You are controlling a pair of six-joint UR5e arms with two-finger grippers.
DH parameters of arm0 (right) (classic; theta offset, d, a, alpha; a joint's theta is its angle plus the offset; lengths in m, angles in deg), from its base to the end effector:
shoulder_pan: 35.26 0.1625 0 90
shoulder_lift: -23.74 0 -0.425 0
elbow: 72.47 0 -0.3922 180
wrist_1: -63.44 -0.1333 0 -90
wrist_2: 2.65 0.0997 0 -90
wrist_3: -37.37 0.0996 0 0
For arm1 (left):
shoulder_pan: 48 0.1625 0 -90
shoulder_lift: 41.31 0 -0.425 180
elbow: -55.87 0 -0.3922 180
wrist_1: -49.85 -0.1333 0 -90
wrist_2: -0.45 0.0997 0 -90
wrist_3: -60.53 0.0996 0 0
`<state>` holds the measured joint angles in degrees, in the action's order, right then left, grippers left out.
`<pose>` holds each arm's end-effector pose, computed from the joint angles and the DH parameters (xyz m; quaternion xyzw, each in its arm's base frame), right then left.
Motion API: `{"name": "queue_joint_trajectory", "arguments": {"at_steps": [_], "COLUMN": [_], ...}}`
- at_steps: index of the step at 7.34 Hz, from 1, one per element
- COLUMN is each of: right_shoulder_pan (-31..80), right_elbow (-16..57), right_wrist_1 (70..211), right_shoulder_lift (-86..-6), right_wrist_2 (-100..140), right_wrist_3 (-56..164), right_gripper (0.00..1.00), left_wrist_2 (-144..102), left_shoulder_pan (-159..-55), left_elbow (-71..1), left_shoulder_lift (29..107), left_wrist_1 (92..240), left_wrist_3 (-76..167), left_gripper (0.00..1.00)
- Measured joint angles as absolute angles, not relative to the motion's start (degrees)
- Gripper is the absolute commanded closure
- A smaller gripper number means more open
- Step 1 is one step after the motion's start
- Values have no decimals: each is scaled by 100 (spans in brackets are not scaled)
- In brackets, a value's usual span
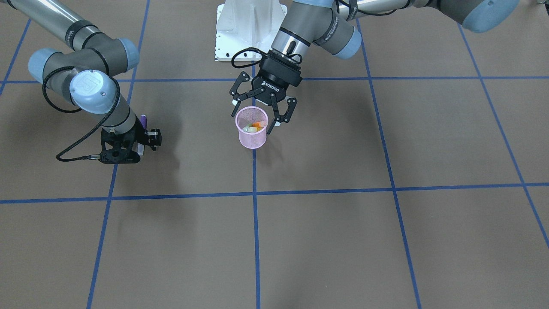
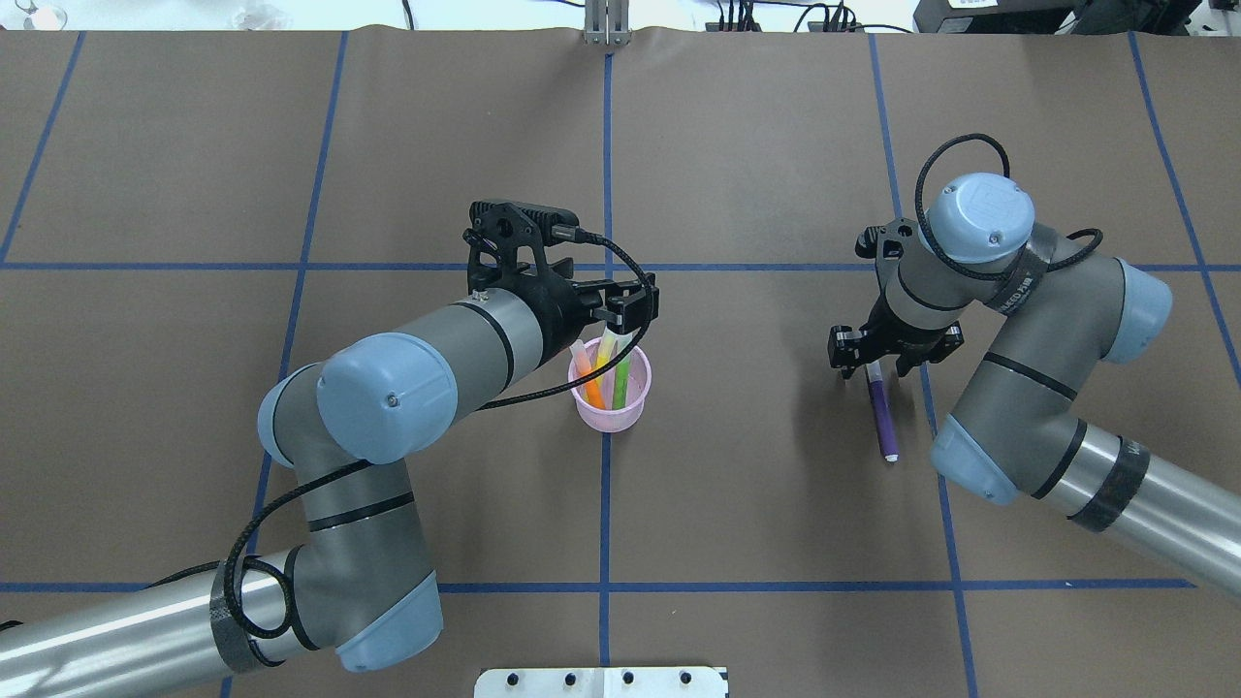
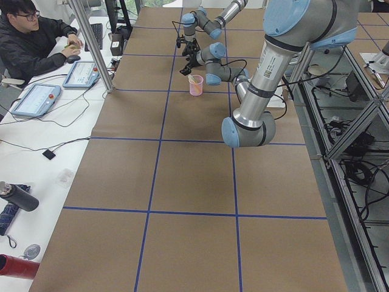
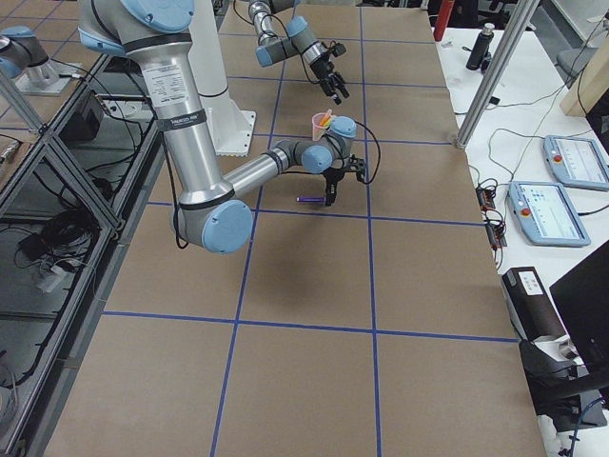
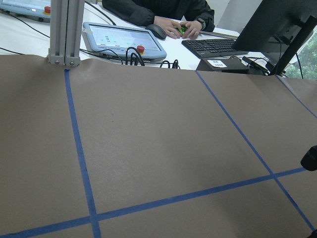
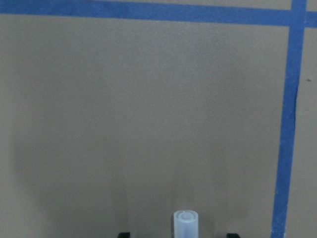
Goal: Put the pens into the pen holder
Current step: 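Open the left gripper over the cup while the right grasps the purple marker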
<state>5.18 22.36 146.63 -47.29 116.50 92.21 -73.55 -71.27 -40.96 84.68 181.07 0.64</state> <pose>-0.4223 -0.4713 0.4302 -0.0352 -0.3506 -0.0234 0.9356 0.5272 -0.4017 0.1506 0.3901 0.5458 -0.0491 0.7399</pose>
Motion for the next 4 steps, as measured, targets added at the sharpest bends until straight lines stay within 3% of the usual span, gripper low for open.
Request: {"name": "queue_joint_trajectory", "arguments": {"at_steps": [4], "right_shoulder_pan": [518], "right_elbow": [2244], "right_wrist_1": [14650], "right_shoulder_lift": [-4779], "right_wrist_2": [11653], "right_wrist_3": [9227], "right_gripper": [58], "left_wrist_2": [-7363], "left_shoulder_pan": [-7121], "left_elbow": [-4091], "left_shoulder_lift": [8464], "left_wrist_1": [18107], "left_wrist_3": [66], "left_gripper": [5]}}
